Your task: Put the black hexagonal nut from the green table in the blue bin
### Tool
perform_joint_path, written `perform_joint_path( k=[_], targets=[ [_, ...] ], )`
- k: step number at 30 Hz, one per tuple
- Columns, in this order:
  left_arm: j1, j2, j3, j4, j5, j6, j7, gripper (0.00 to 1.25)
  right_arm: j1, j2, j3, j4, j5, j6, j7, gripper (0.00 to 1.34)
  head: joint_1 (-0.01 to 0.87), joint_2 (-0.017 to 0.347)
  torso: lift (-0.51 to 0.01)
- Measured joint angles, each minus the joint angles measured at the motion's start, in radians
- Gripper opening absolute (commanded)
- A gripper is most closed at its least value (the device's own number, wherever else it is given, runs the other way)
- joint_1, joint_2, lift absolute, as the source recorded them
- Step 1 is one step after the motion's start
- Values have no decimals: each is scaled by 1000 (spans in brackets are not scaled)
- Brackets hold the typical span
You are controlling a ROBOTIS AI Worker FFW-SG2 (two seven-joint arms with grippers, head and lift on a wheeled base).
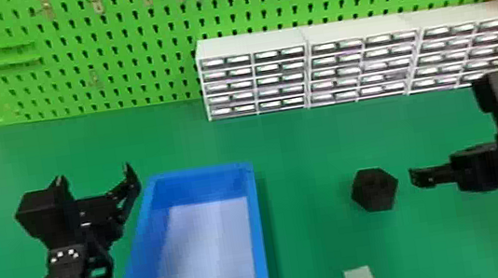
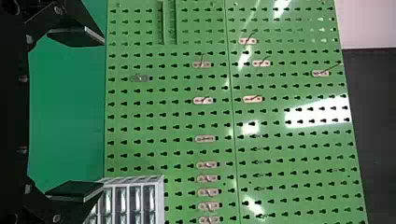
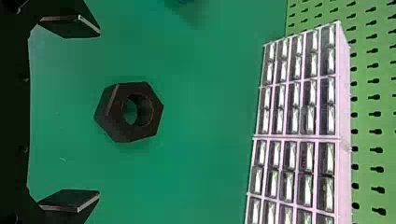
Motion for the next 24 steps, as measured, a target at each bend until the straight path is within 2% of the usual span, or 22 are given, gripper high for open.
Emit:
perform_joint_path(
  k=[15,24],
  targets=[
    [-11,0,-4,8,2,0,-11,1063,-11,-1,14,30,39,5,37,1249,657,57,-95],
    [-13,0,-4,8,2,0,-14,1063,-44,0,34,74,44,-7,43,1249,657,57,-95]
  ],
)
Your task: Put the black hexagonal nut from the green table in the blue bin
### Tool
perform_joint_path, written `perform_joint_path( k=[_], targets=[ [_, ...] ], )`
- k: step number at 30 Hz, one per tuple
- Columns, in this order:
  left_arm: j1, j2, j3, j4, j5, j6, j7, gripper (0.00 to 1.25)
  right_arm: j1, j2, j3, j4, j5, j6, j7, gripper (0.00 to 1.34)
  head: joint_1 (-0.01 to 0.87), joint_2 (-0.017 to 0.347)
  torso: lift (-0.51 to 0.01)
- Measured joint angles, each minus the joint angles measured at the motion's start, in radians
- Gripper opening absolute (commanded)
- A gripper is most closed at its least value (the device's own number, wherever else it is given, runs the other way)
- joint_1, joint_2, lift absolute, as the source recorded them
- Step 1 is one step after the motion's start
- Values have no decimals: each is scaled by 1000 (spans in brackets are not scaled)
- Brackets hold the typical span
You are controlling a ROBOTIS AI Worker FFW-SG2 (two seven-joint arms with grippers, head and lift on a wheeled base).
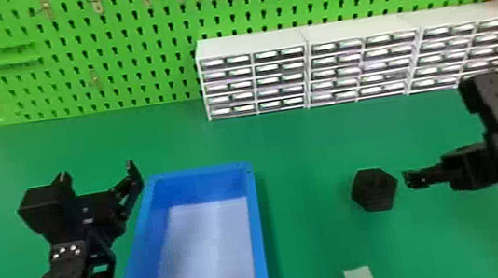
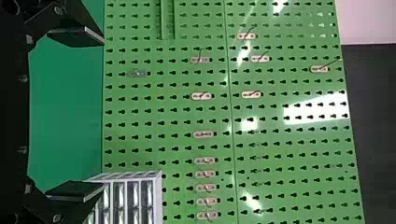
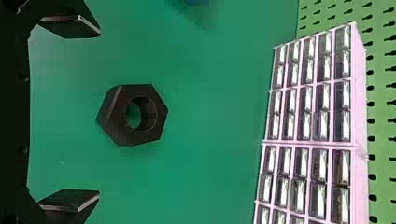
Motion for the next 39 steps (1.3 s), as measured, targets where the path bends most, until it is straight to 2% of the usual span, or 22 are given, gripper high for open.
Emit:
perform_joint_path(
  k=[6,24,39],
  targets=[
    [-1,0,-1,1,-3,0,-2,1063,-25,4,15,31,1,-18,2,1249,657,57,-95],
    [-5,0,-1,1,-6,0,-4,1063,-113,52,61,214,5,-116,5,1249,657,57,-95],
    [-8,0,-1,1,-10,0,-5,1063,-163,69,92,352,11,-181,5,1249,657,57,-95]
  ],
)
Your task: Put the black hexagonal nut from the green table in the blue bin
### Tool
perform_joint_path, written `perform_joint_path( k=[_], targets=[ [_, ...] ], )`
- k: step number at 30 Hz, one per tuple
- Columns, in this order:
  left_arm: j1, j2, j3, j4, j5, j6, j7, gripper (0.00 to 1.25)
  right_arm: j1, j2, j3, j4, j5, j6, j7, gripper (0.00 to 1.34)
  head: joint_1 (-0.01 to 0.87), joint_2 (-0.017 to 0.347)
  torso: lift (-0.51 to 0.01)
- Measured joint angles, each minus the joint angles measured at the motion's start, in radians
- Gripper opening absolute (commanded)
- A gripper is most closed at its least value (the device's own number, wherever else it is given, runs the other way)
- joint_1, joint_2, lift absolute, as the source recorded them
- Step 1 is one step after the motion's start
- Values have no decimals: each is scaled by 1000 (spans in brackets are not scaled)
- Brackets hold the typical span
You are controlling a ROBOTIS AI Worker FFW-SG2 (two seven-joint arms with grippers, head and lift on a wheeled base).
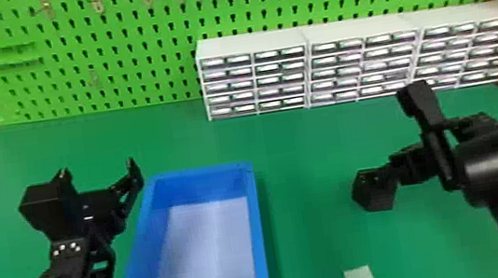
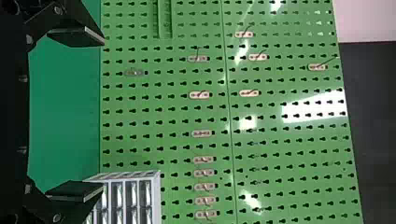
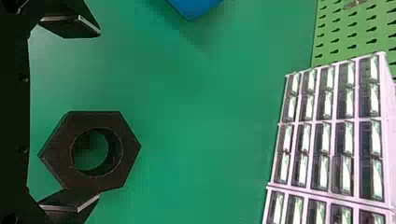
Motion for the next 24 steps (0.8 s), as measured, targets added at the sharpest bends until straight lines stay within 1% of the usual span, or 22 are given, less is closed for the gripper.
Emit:
perform_joint_path(
  k=[16,24],
  targets=[
    [-7,0,-4,4,0,-1,0,1063,-47,17,37,163,-2,-89,0,1249,657,57,-95],
    [-10,0,-5,6,-2,-1,-2,1063,-56,21,38,215,-7,-123,0,1249,657,57,-95]
  ],
)
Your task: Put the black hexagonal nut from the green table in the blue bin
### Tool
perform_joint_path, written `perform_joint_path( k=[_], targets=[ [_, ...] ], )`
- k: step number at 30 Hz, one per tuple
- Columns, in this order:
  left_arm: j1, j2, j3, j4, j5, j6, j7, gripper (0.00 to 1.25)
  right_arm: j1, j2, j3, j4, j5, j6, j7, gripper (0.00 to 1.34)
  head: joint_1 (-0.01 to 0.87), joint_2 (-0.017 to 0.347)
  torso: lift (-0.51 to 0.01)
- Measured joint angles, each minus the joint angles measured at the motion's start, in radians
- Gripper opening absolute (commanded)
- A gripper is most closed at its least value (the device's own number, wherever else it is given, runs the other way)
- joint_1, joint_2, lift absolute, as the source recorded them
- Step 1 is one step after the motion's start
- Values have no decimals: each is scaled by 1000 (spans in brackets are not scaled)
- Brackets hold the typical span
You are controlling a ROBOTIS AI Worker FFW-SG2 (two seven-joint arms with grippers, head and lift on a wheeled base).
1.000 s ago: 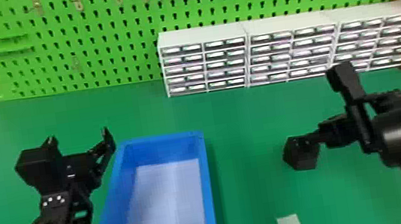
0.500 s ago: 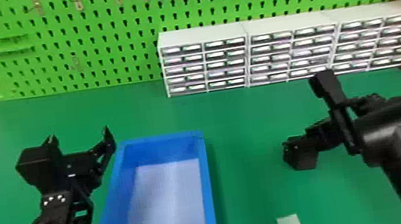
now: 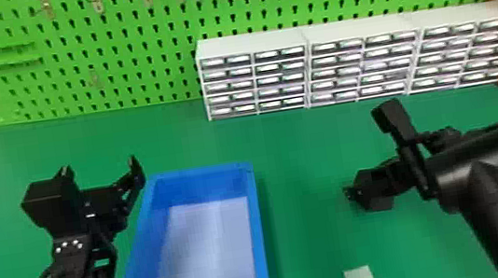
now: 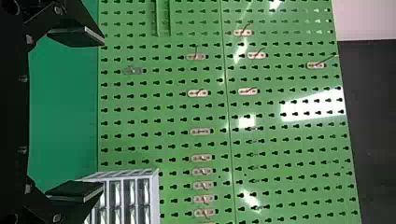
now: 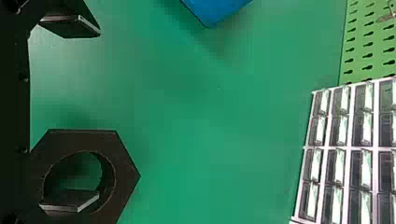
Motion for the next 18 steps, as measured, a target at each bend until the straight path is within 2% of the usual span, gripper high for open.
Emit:
perform_joint_path(
  k=[18],
  targets=[
    [-3,0,-6,2,-2,0,0,1063,-10,9,-9,100,-18,-67,0,1249,657,57,-95]
  ],
)
